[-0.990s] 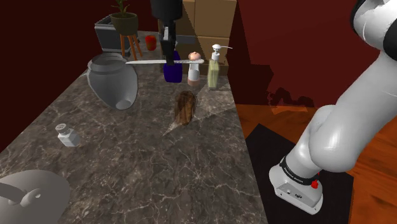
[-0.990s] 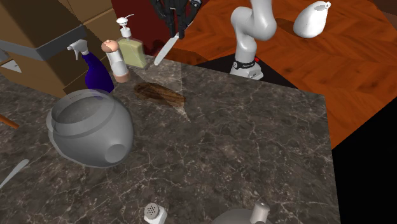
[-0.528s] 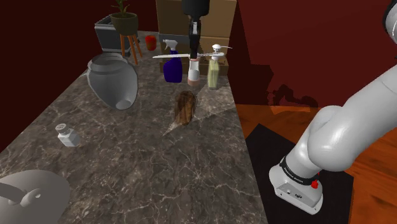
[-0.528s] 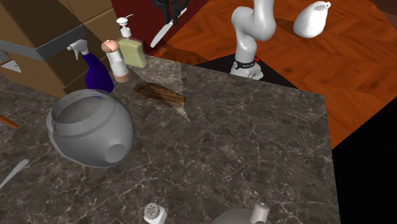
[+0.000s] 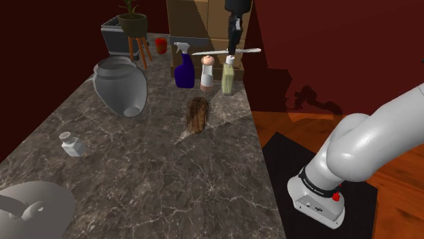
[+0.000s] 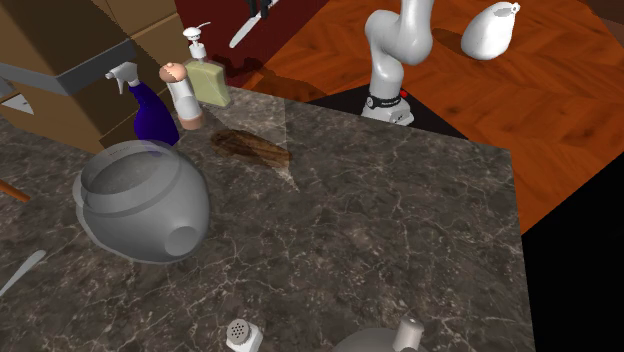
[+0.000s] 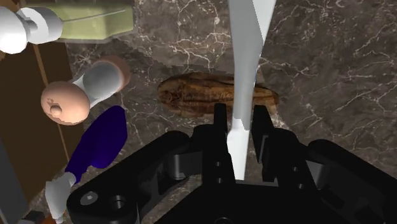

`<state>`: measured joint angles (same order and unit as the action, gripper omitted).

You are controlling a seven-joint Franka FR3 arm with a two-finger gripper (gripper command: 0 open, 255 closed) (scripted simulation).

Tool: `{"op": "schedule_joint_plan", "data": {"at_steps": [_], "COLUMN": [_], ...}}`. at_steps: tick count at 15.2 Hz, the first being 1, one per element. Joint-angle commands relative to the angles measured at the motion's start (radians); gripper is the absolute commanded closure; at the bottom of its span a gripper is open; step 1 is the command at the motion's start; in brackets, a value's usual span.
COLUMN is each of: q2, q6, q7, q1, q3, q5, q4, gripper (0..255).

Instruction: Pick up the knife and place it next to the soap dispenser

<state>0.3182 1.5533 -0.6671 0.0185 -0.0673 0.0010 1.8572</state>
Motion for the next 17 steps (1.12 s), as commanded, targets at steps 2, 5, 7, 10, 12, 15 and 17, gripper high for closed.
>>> {"op": "schedule_joint_plan", "data": {"at_steps": [2, 5, 7, 10, 12, 15, 17], "q2": [0.027, 0.046, 0.053, 0.062, 0.066, 0.072, 0.075], "q6": [0.003, 0.017, 0.044, 0.084, 0.11, 0.15, 0.177], "q7": [-0.077, -0.146, -0.146, -0.145, -0.144, -0.144, -0.143], "q1": [-0.025, -0.05, -0.05, -0.05, -0.05, -0.05, -0.05], "q3": [0.051, 0.099, 0.1, 0.1, 0.1, 0.1, 0.101], "q5": [-0.014, -0.03, -0.03, -0.031, -0.031, -0.031, -0.032], "q4": [0.03, 0.061, 0.094, 0.143, 0.175, 0.22, 0.25], "gripper": [255, 255, 255, 255, 255, 255, 255]}}
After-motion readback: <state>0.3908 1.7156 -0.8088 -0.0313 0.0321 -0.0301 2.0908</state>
